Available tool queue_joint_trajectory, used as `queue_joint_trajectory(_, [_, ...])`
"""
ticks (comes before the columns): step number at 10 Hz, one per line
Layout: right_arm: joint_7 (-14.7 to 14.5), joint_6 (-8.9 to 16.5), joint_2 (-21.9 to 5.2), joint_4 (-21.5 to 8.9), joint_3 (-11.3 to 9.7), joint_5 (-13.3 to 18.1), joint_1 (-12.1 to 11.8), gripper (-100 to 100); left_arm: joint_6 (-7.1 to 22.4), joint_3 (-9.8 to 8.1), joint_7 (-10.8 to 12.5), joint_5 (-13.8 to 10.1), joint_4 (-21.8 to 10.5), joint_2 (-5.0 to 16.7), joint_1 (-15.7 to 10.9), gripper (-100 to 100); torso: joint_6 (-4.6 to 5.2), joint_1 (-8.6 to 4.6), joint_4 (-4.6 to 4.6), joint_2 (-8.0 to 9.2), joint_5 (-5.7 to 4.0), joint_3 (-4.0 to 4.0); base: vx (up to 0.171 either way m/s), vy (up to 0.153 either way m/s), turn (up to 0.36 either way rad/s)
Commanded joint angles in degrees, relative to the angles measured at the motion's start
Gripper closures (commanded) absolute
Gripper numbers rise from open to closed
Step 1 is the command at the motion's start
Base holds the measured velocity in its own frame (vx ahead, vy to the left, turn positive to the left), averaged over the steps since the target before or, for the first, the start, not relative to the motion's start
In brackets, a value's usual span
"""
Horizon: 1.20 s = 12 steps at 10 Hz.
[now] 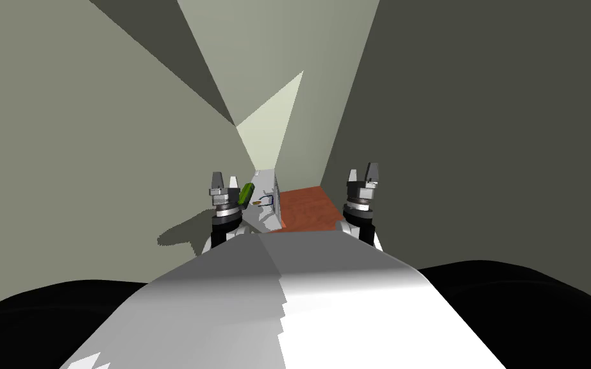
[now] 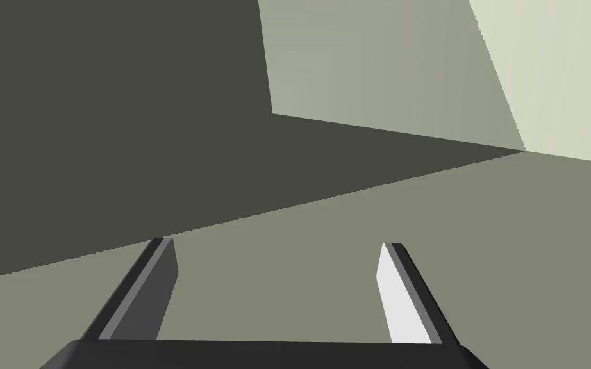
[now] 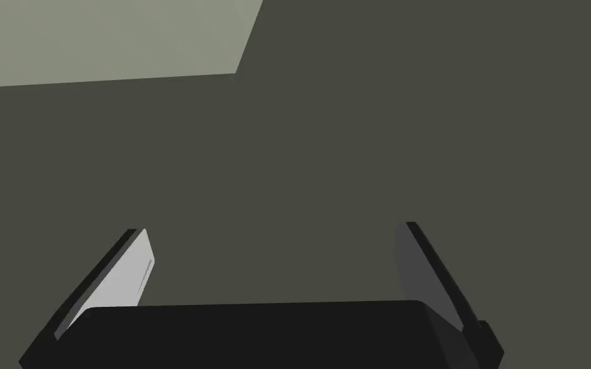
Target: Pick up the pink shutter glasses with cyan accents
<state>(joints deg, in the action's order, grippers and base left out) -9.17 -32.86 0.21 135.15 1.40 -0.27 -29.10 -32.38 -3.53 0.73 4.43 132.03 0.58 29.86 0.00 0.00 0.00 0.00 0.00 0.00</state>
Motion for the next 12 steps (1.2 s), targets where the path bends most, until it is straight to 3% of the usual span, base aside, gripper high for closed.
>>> queue_joint_trajectory(1, [0.0, 0.0, 0.0, 0.0, 0.0, 0.0, 0.0, 0, 1.2, -0.01, 0.0, -0.1, -0.2, 1.9, -0.4, -100, 0.00, 0.00, 0.00, 0.00, 0.00, 0.00, -0.002, 0.008, -0.009])
queue_joint_trajectory(5, [0.0, 0.0, 0.0, 0.0, 0.0, 0.0, 0.0, 0, 7.1, -0.12, 0.2, -0.9, -1.2, 6.1, -2.9, -100, 0.00, 0.15, 0.00, 0.00, 0.04, 0.00, -0.005, 0.034, -0.021])
queue_joint_trajectory(12, [0.0, 0.0, 0.0, 0.0, 0.0, 0.0, 0.0, 0, 16.9, -0.37, 0.2, -2.1, -2.6, 8.4, -7.0, -100, 0.00, 0.14, 0.00, 0.01, 0.04, 0.01, -0.010, 0.041, -0.018])
